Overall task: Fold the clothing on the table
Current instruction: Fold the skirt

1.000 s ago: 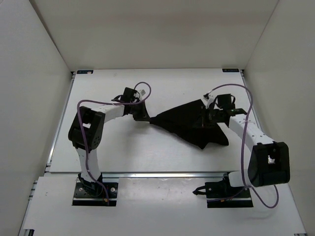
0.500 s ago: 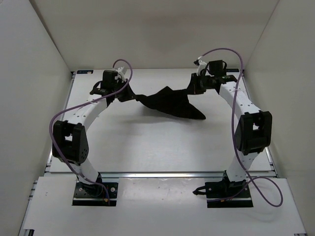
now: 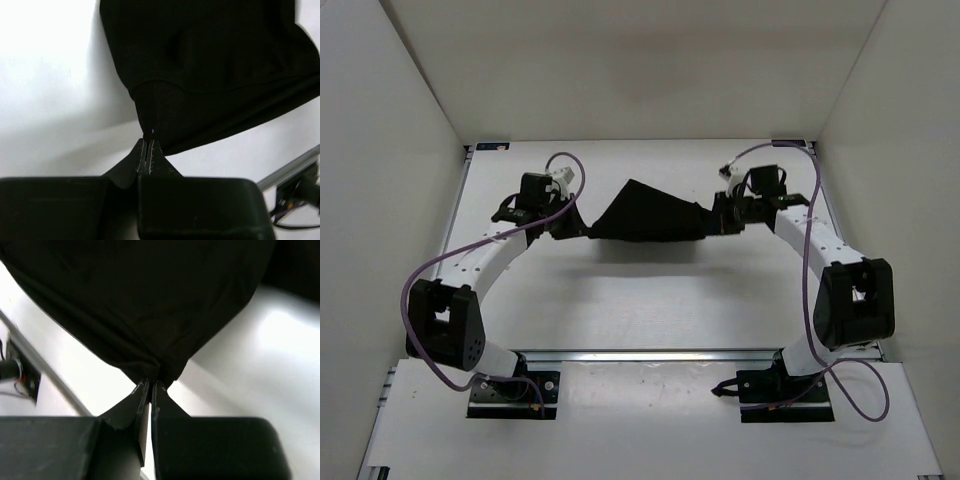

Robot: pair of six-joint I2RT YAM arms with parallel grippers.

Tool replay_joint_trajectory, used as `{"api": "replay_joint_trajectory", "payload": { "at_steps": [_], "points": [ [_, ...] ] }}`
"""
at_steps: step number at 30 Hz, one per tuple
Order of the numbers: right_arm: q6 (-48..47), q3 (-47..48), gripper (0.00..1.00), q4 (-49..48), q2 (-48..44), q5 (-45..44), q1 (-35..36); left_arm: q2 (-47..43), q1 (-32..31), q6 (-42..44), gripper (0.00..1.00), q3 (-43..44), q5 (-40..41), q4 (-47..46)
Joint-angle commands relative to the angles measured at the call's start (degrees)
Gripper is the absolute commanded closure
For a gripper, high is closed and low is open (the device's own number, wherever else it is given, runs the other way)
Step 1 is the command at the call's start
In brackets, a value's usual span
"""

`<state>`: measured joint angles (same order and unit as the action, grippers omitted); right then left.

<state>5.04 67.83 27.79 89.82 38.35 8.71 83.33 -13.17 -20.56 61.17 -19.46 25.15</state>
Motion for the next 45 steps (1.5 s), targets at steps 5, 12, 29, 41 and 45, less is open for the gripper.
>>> {"api": "replay_joint_trajectory", "payload": {
  "at_steps": [5,12,29,41,45],
  "points": [
    [1.8,-10.3,0.99,-5.4,-5.9,-1.4,1.0,-3.4,1.2,0.8,1.0,-6.4,2.3,-2.0],
    [-4.0,30.0,1.0,4.3,12.4,-4.2,-7.4,15.8,2.2,0.8,1.0,26.4,4.5,-0.9],
    [-7.3,7.8,1.0,-2.1,-5.8,-9.0,-9.1,-0.8,-1.4,4.9,1.0,12.2,14.4,-3.7],
    [10.9,-31.7,1.0,2.0,-33.8,-7.0,4.7,-29.0,-6.4,-0.8,1.0,-17.7,11.7,7.0],
    [9.0,-29.1,1.0,-0.2,-29.6,-4.0,-1.7,-20.7,-4.9,-0.1,1.0,-15.0,10.2,3.5]
  ]
}}
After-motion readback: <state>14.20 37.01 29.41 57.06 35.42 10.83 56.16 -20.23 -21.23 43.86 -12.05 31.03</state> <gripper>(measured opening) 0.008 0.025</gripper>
